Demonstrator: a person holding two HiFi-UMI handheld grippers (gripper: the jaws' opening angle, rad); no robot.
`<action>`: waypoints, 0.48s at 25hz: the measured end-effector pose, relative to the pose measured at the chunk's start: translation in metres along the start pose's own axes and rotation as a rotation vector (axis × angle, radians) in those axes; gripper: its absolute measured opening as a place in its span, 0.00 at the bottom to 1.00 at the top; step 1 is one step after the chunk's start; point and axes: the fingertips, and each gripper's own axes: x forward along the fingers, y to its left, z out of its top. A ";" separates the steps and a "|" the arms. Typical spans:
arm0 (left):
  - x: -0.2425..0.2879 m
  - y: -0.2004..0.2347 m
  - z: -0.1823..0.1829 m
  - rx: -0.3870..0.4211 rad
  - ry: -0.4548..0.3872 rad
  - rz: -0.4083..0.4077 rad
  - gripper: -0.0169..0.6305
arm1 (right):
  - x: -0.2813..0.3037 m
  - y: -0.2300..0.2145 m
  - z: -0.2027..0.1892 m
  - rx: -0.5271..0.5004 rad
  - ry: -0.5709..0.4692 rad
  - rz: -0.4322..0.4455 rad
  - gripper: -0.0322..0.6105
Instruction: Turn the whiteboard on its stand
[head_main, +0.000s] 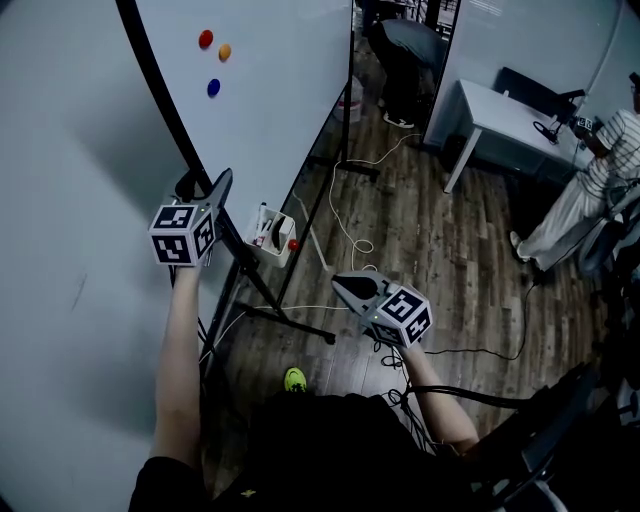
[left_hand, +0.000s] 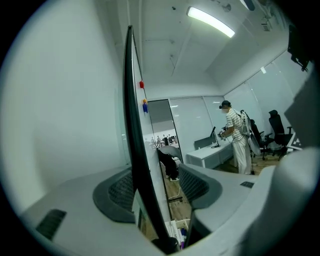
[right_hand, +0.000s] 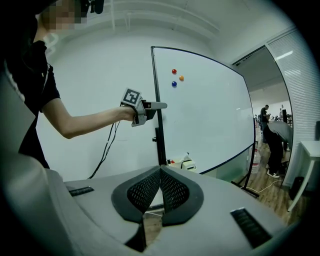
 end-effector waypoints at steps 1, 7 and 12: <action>-0.003 0.001 -0.002 -0.004 0.008 0.008 0.42 | -0.003 0.001 -0.002 0.000 0.000 0.004 0.08; -0.028 0.000 0.002 0.017 0.001 0.076 0.44 | -0.022 0.000 -0.006 -0.003 -0.005 0.023 0.08; -0.051 -0.014 0.003 0.036 -0.006 0.089 0.42 | -0.027 0.002 -0.009 -0.007 -0.016 0.044 0.08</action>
